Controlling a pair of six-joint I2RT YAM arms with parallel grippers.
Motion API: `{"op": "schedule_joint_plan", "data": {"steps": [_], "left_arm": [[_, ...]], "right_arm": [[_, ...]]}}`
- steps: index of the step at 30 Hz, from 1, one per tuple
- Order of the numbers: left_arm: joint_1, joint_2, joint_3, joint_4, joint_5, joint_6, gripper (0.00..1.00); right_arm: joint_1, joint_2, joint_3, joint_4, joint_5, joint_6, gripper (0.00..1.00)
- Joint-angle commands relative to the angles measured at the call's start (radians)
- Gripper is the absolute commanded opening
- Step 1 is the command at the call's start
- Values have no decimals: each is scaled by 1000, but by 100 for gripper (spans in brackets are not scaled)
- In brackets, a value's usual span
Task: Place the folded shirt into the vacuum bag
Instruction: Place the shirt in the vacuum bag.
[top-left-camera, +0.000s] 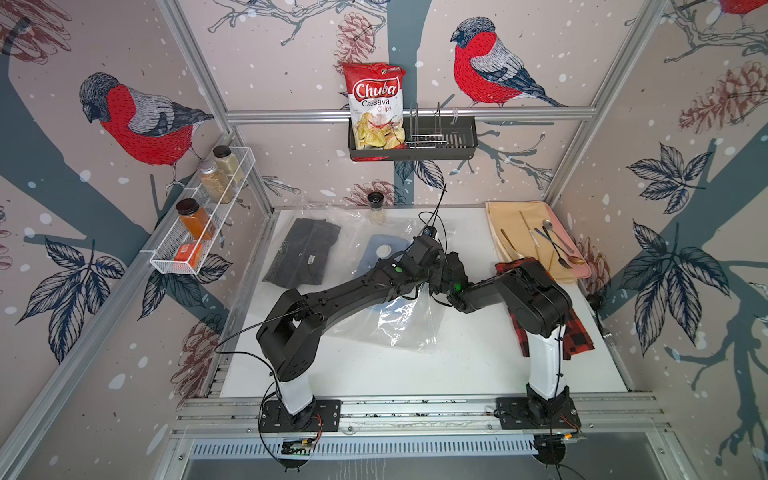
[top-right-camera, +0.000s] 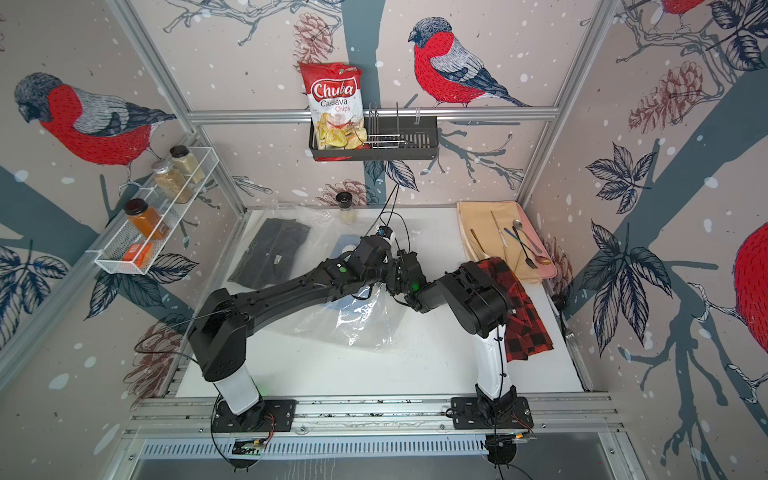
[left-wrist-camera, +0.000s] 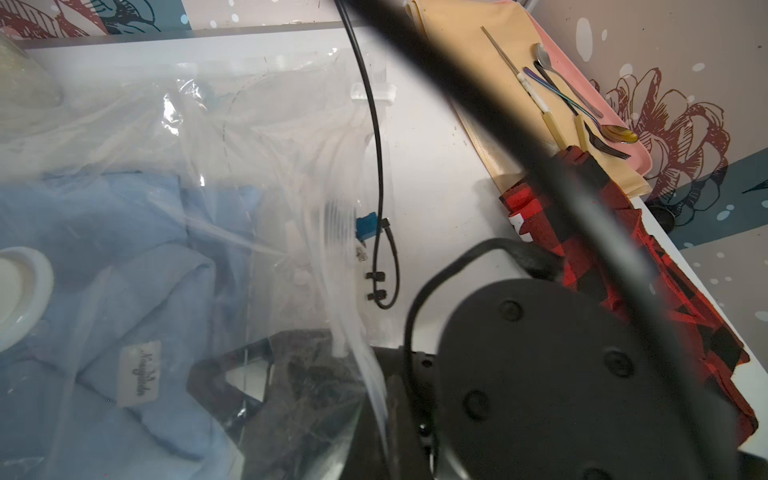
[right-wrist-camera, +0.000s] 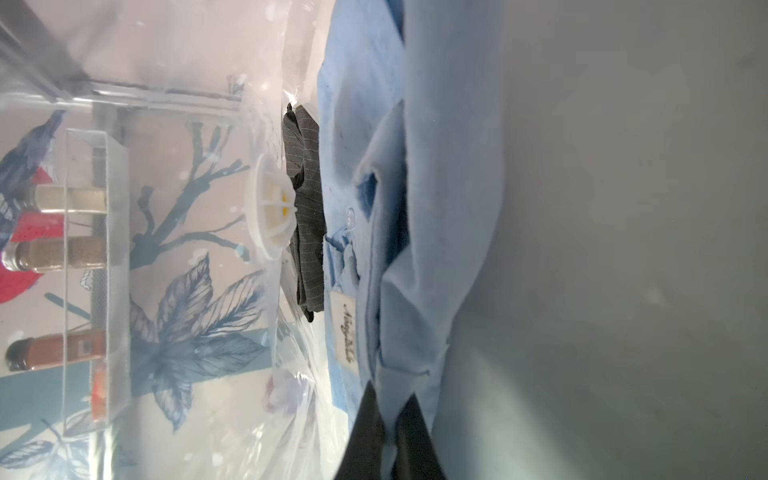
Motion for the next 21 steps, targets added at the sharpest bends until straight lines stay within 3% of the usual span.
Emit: {"op": "schedule_joint_plan", "data": {"steps": [1, 12, 21], "left_arm": [[-3, -17, 0, 3, -2, 3, 0], [-3, -25, 5, -5, -14, 8, 0], [-3, -85, -8, -8, -124, 29, 0]], "right_arm": [[20, 49, 58, 41, 17, 34, 0], [73, 232, 240, 103, 9, 127, 0], [51, 142, 40, 300, 31, 174, 0]]}}
